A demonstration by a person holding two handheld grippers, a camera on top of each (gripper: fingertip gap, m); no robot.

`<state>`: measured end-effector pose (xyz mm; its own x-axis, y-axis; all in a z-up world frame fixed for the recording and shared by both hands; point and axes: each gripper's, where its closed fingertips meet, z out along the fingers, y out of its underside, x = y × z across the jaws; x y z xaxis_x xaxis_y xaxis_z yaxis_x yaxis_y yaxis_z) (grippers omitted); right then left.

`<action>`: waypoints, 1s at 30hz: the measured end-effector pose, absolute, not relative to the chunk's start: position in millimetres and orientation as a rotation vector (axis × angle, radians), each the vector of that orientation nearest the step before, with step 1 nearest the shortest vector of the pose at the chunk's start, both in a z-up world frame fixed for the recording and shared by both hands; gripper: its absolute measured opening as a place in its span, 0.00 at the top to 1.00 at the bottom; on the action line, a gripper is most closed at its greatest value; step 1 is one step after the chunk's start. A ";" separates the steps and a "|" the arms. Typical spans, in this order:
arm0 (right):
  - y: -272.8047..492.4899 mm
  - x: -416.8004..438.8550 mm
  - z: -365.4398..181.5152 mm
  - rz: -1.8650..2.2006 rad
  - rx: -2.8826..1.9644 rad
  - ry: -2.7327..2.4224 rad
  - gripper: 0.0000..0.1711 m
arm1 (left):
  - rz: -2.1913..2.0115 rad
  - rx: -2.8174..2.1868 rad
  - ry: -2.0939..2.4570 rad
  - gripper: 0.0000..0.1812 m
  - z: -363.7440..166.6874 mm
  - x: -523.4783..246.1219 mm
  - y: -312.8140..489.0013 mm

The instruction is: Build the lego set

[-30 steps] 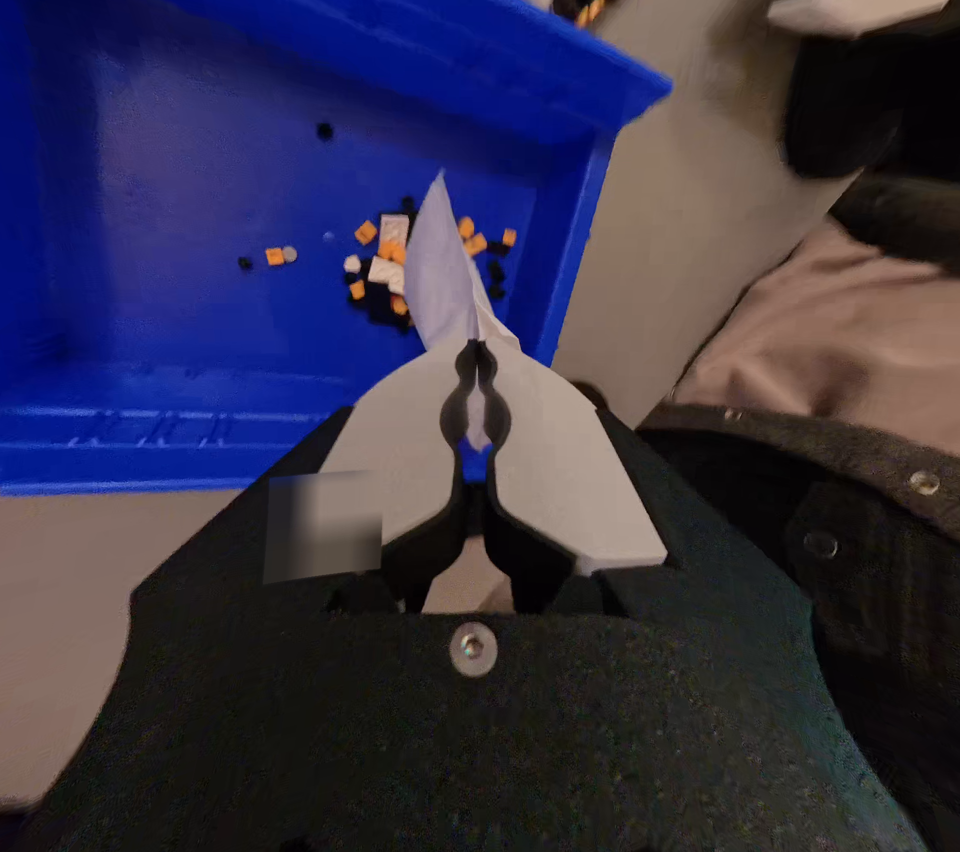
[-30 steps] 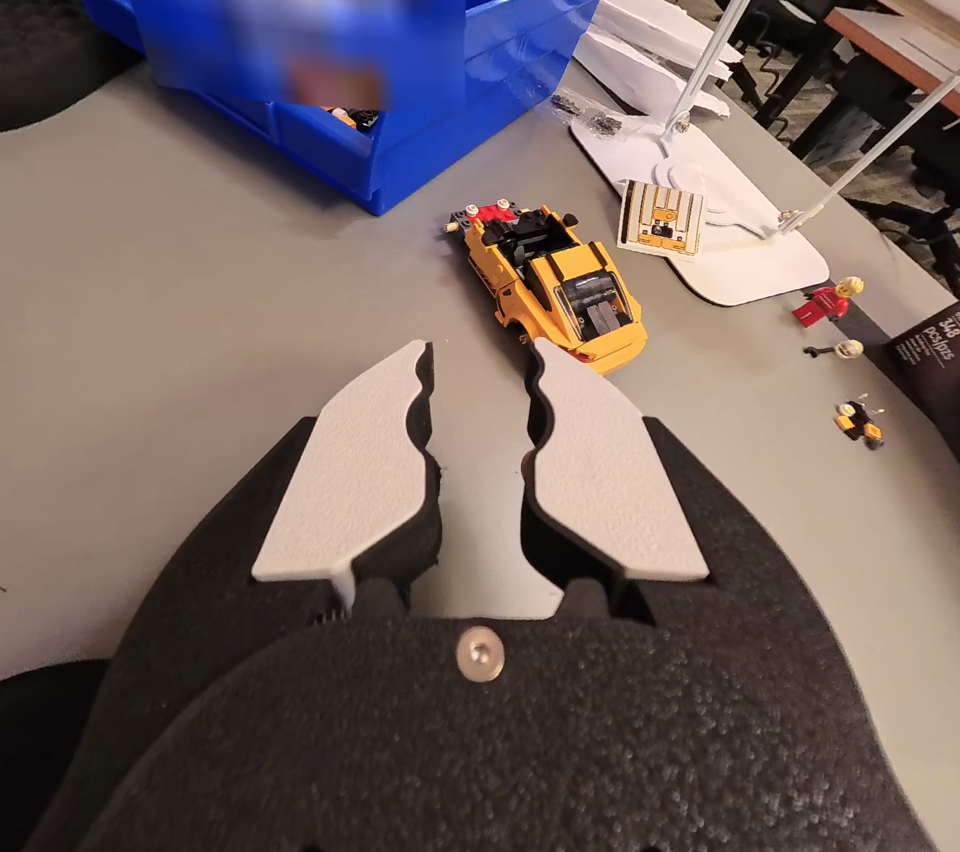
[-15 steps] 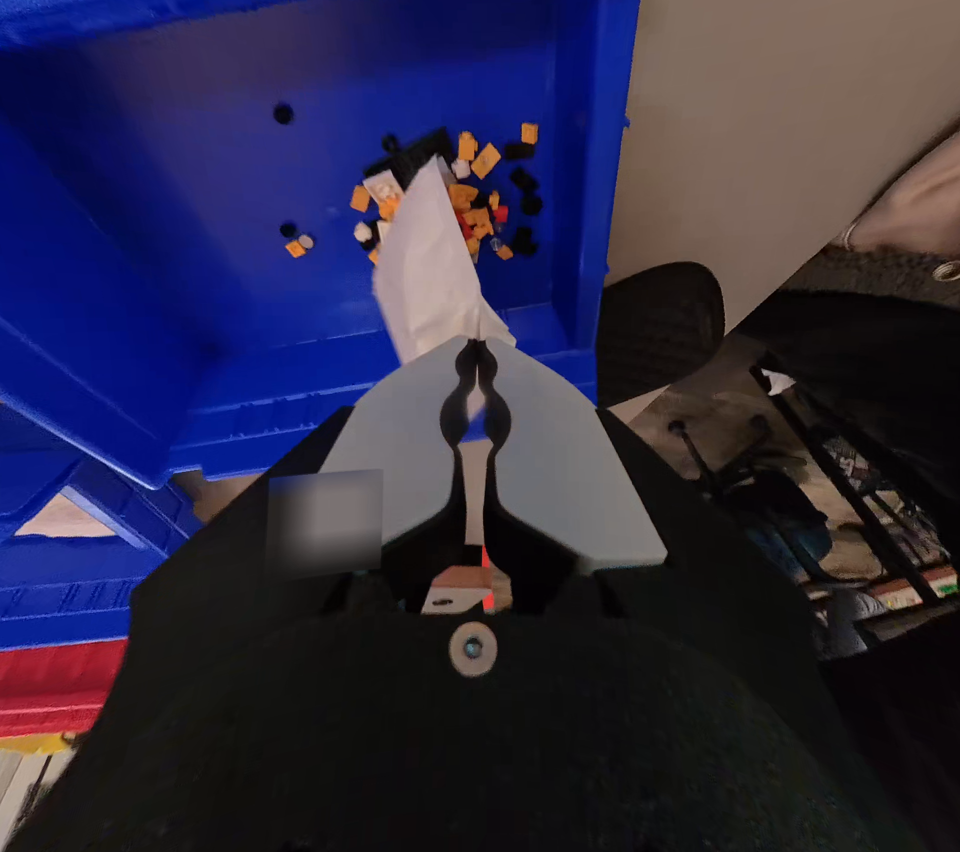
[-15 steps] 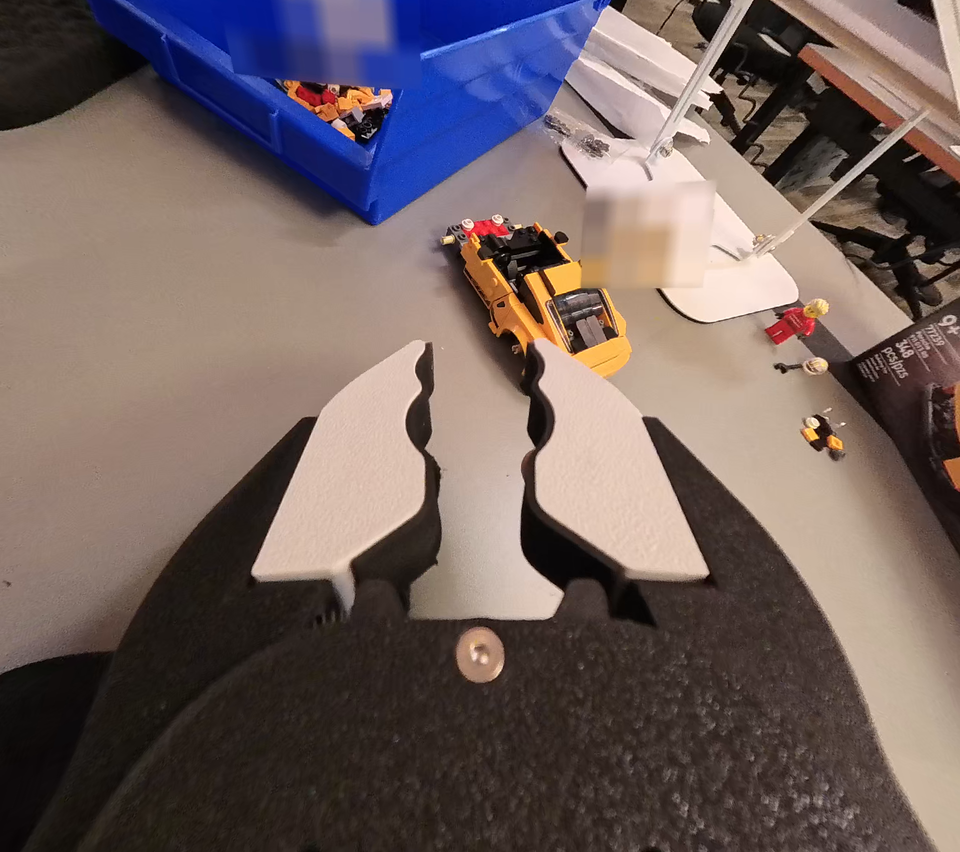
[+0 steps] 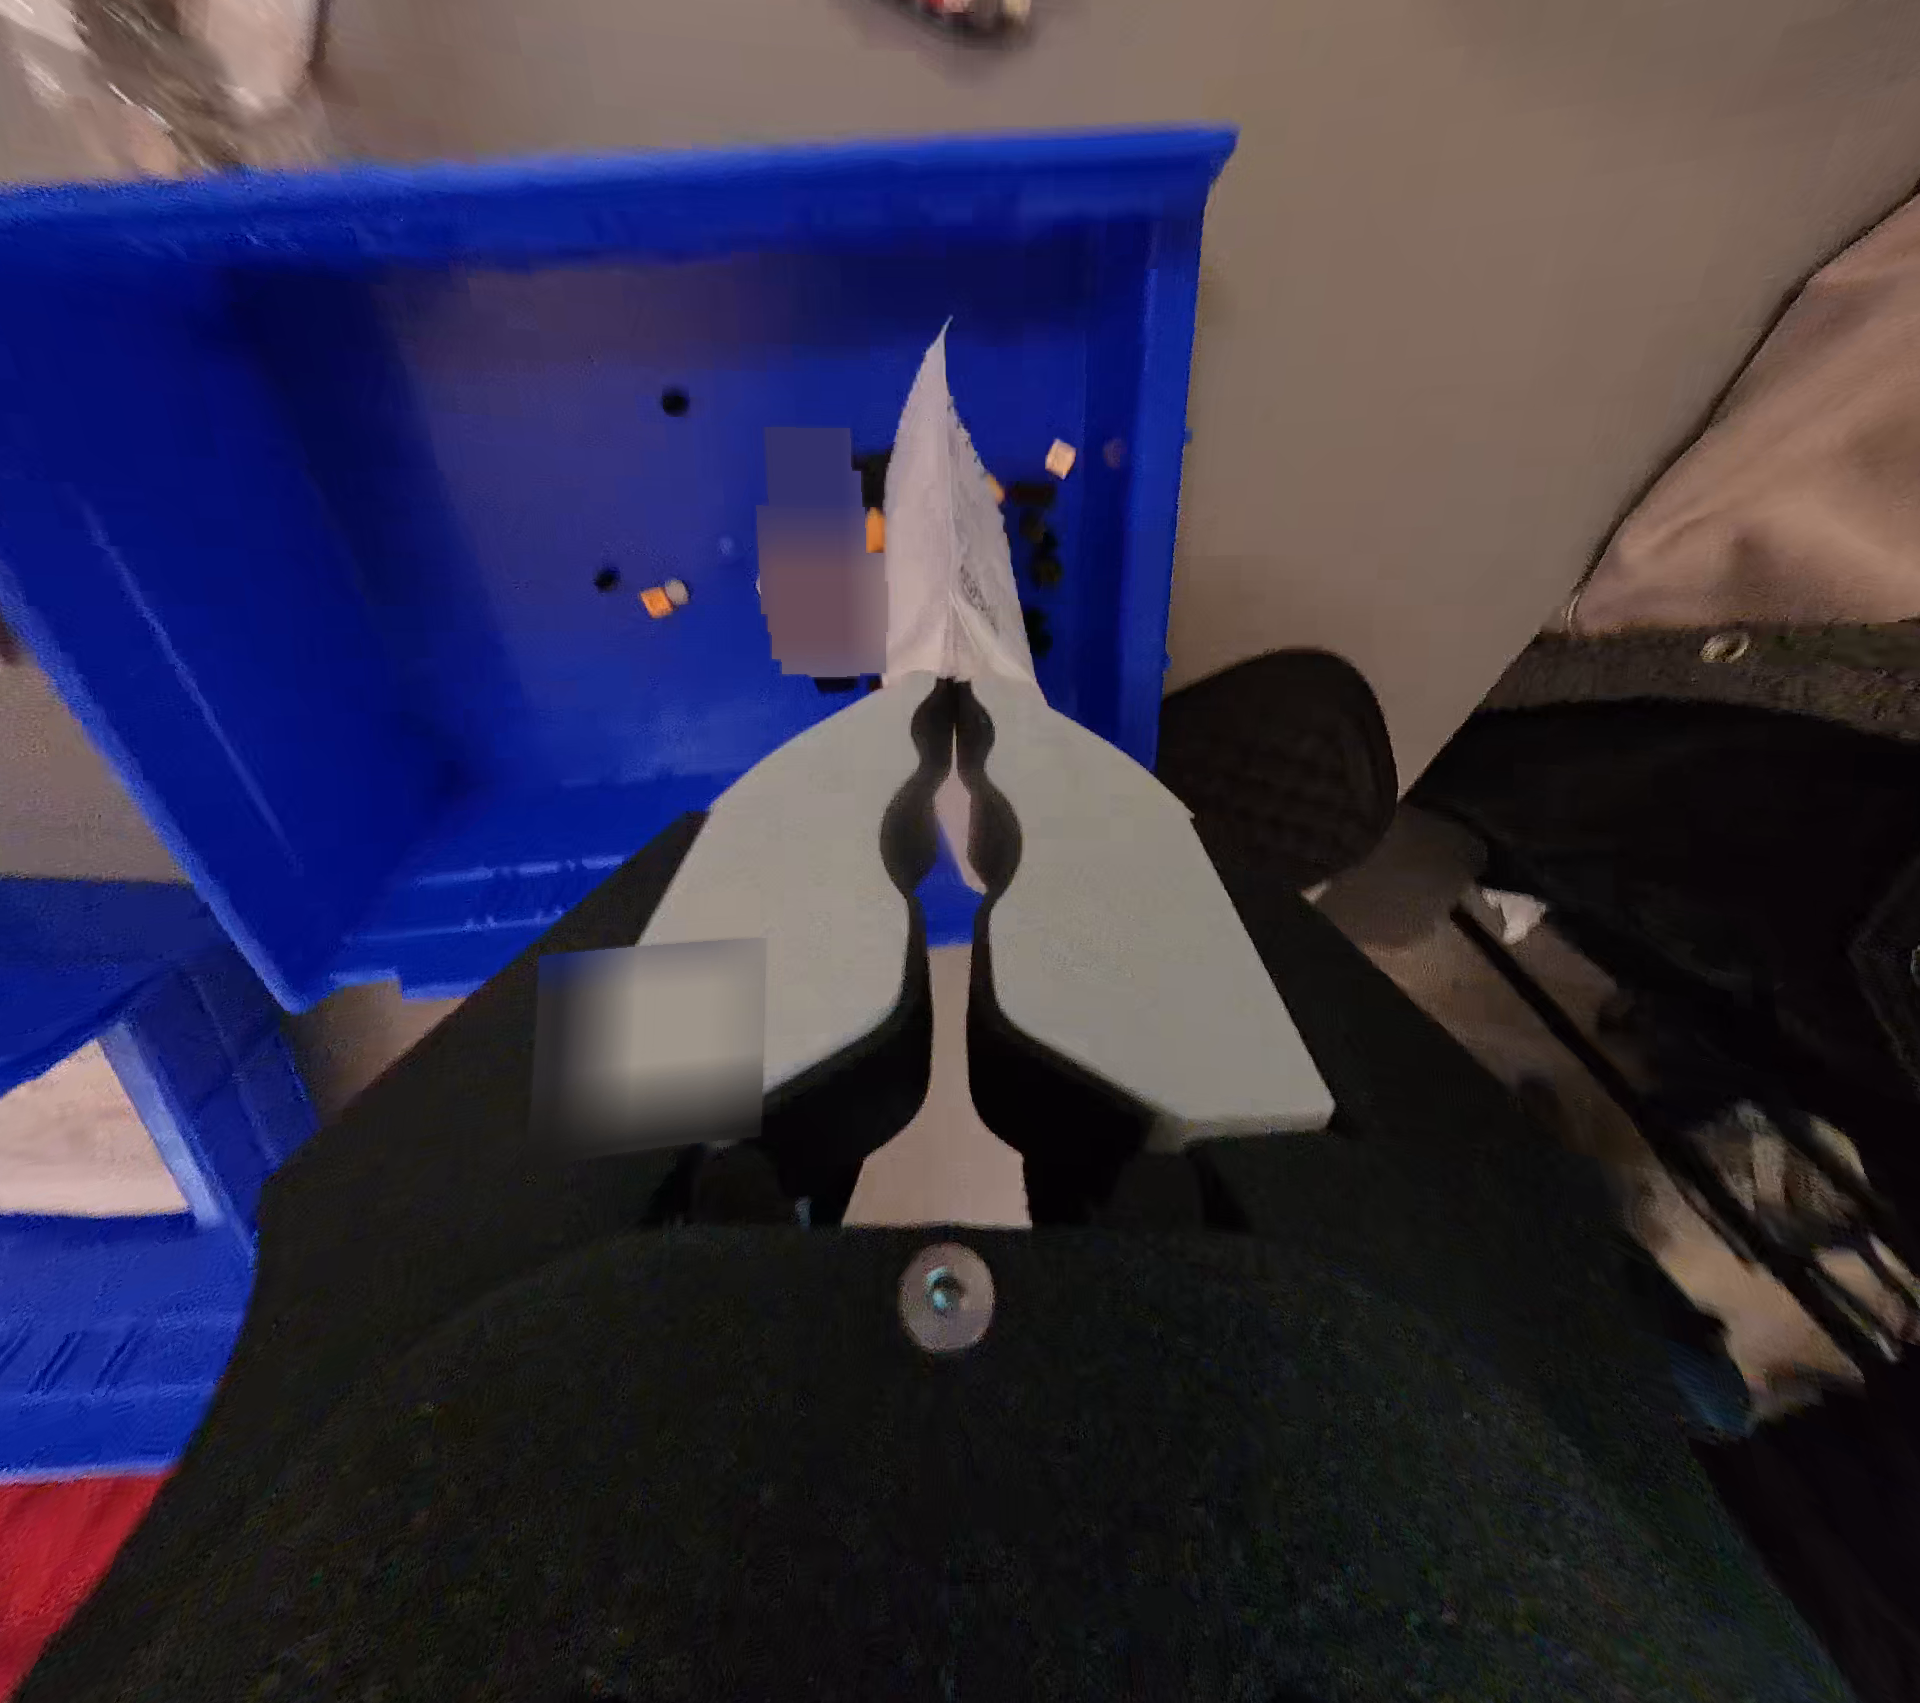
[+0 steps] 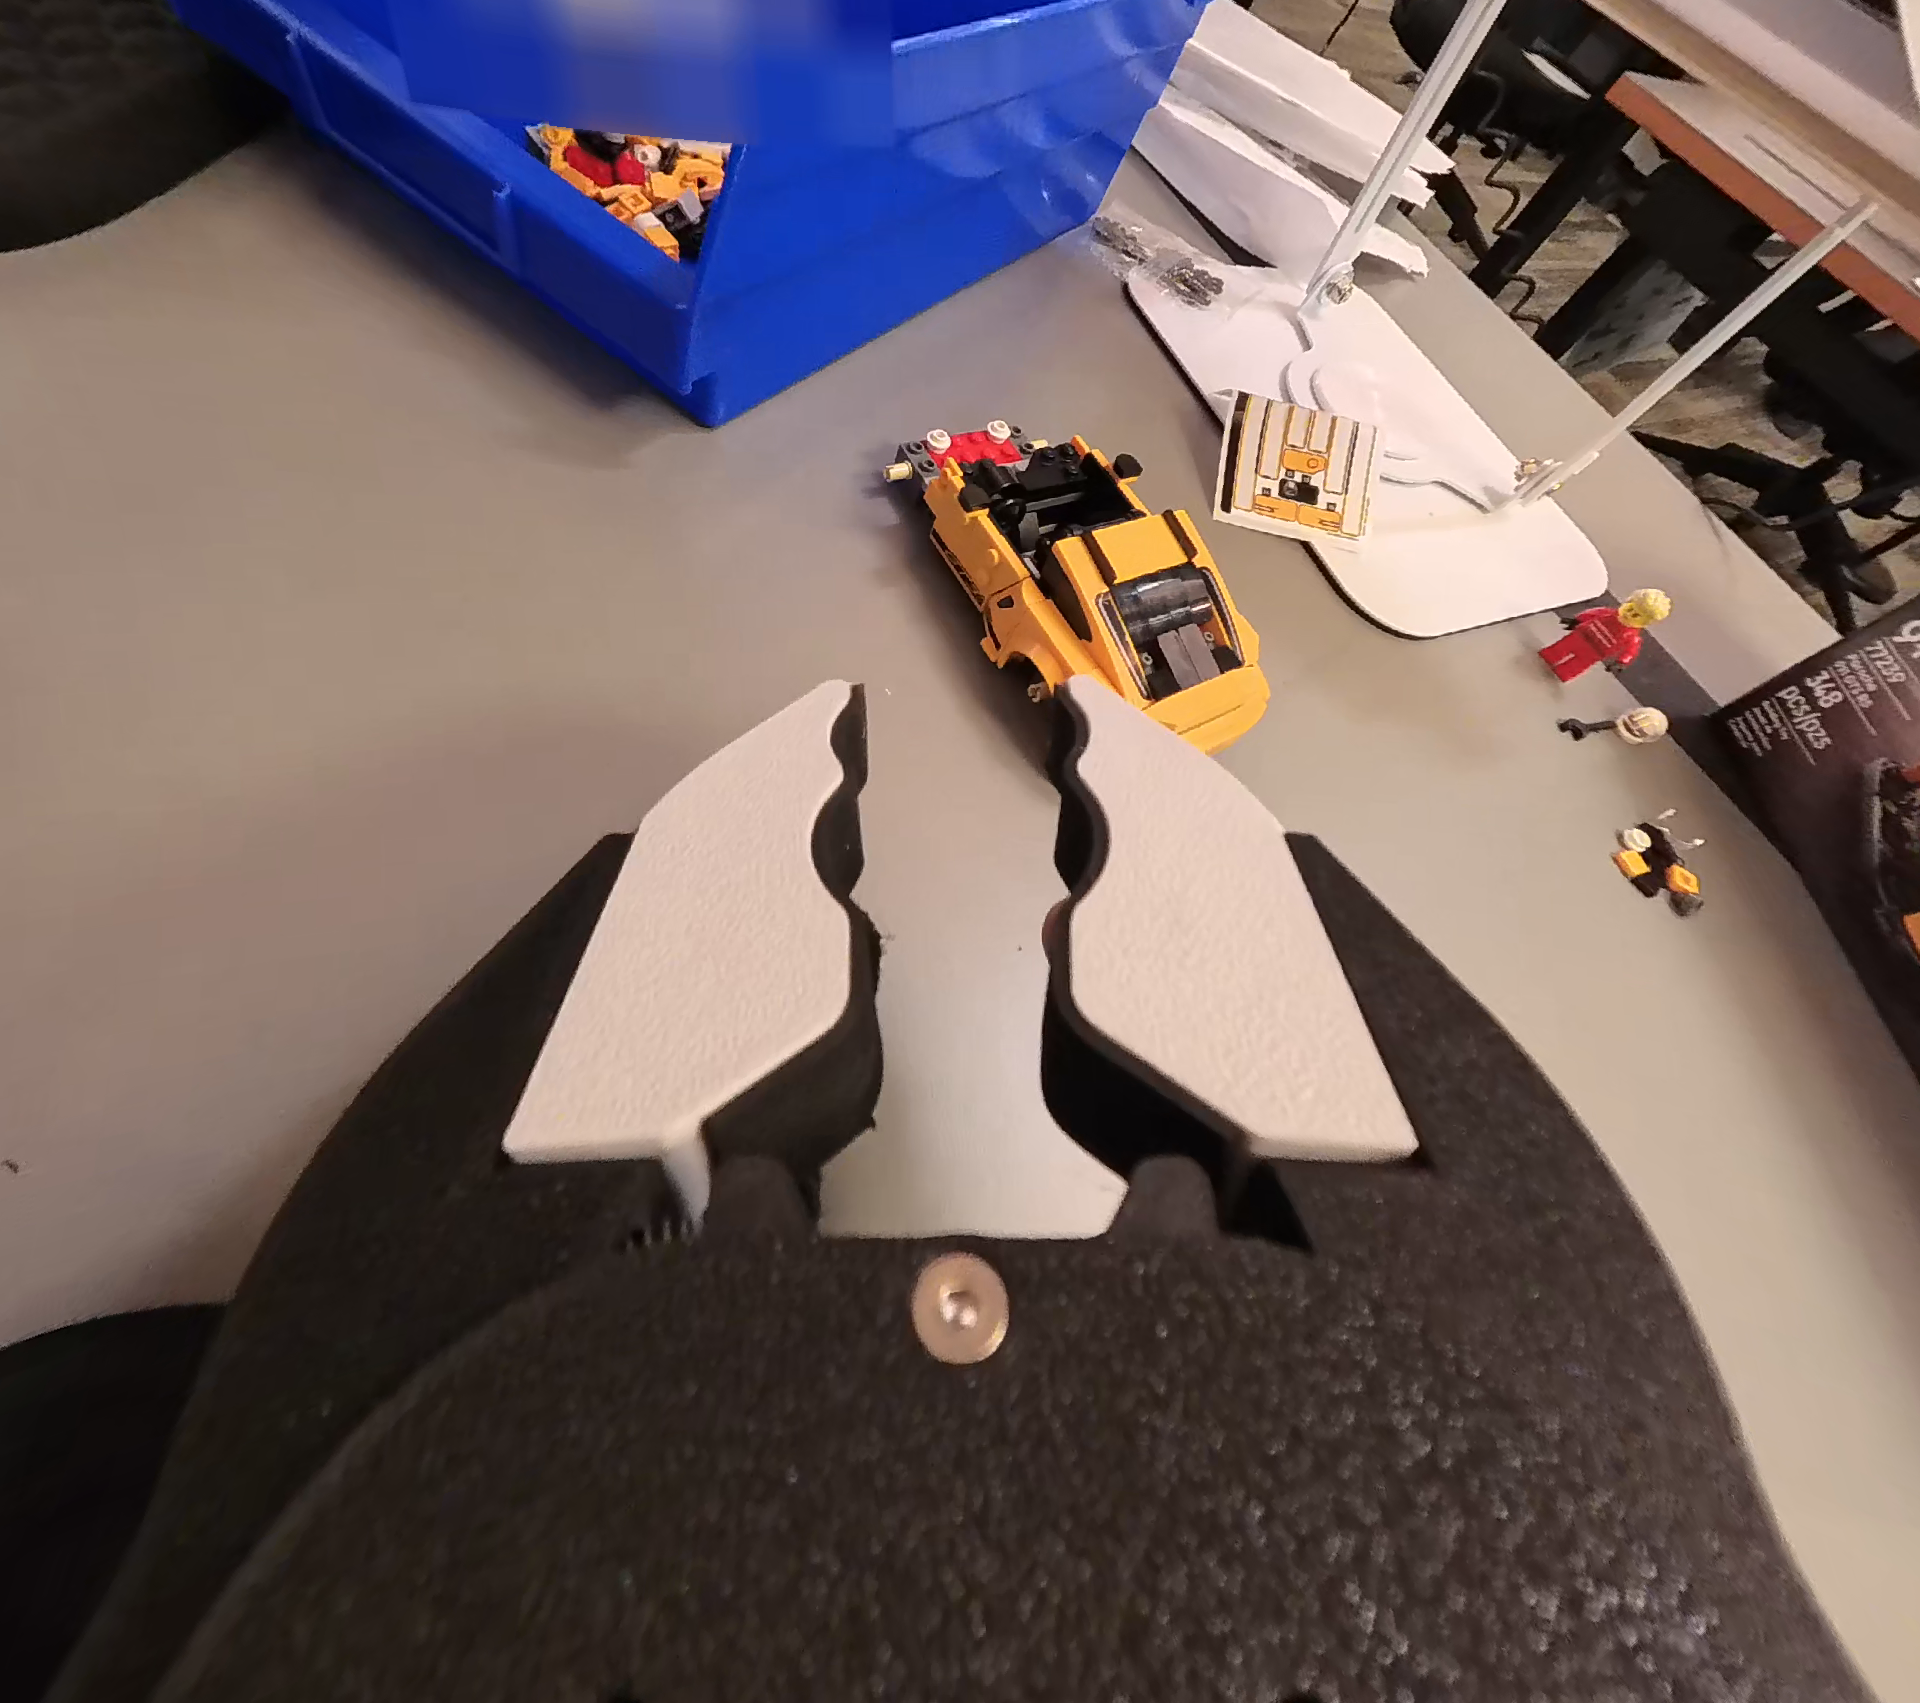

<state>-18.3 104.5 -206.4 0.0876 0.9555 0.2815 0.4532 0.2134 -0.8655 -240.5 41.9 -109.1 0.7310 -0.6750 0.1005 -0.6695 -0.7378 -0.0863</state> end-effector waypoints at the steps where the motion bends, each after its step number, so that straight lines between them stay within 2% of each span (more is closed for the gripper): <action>1: 104.6 -18.1 -205.5 0.655 -1.390 -1.517 0.81 | -0.231 -2.821 1.087 1.00 -103.3 -238.2 44.6; 7: 97.8 -20.6 -200.3 0.728 -1.384 -1.504 0.81 | -0.467 -2.377 0.934 1.00 -72.1 -223.1 40.5; 14: 64.4 -40.8 -189.2 0.956 -1.342 -1.518 0.80 | -0.756 -1.632 0.824 1.00 -33.3 -179.1 0.9; 20: 18.7 -61.0 -146.0 1.443 -1.285 -1.418 0.74 | -1.012 -1.187 0.676 1.00 -21.1 -151.5 -23.8; 24: 6.1 -63.0 -109.2 1.657 -1.193 -1.290 0.72 | -1.109 -1.072 0.664 1.00 -31.1 -137.1 -26.4; 25: 6.2 -62.8 -103.4 1.662 -1.178 -1.269 0.75 | -1.122 -1.069 0.670 1.00 -35.0 -133.5 -26.4; 27: 7.1 -61.7 -99.3 1.595 -1.144 -1.266 0.94 | -1.111 -1.082 0.698 1.00 -43.2 -127.3 -26.4; 28: 8.4 -59.6 -96.7 1.535 -1.106 -1.257 0.99 | -1.094 -1.086 0.711 1.00 -45.2 -125.9 -27.0; 30: 10.1 -53.8 -92.6 1.429 -1.046 -1.269 1.00 | -1.028 -1.126 0.756 1.00 -50.9 -124.9 -27.9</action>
<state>-53.8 10.1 -92.6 -0.2088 0.9778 -0.0165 -0.0986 -0.0379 -0.9944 -124.9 -27.9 -50.9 0.3647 -0.9311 0.0110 0.2667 0.0931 -0.9593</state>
